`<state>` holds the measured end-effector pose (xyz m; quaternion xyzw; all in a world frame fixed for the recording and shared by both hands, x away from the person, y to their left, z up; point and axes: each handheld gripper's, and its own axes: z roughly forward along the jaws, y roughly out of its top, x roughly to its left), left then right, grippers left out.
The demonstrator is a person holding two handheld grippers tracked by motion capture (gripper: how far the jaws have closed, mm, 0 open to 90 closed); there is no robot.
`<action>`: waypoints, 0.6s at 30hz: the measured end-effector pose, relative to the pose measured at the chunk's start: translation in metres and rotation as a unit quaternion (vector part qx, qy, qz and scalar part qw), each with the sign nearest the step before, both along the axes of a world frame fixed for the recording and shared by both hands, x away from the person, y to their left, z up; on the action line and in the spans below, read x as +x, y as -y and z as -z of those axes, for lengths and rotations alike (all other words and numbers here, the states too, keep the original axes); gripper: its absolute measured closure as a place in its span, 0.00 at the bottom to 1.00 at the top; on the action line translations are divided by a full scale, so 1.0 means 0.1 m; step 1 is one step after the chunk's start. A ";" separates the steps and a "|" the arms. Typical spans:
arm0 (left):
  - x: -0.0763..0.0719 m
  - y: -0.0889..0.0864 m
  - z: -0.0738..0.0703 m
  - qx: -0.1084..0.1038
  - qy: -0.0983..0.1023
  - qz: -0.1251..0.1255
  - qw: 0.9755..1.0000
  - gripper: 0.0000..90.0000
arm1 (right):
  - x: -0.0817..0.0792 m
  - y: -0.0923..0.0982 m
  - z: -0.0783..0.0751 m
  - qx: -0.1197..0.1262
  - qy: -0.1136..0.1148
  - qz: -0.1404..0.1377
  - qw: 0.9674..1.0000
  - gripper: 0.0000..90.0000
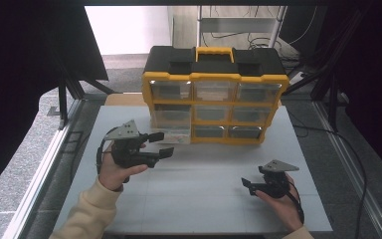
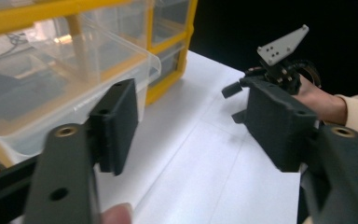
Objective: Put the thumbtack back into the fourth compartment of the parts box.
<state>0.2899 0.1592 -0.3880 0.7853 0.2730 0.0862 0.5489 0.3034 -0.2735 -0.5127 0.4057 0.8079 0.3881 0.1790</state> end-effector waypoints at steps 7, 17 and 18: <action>0.02 0.07 0.07 0.012 -0.010 0.004 1.000 0.42 | 0.00 0.00 0.00 0.001 0.000 -0.001 1.000 0.20; -0.04 0.08 0.28 0.030 -0.036 -0.001 0.999 0.42 | 0.00 0.00 0.00 0.002 -0.001 -0.001 1.000 0.20; -0.06 0.06 0.31 0.034 -0.036 -0.005 0.999 0.42 | 0.00 0.00 0.00 0.002 -0.001 -0.002 1.000 0.20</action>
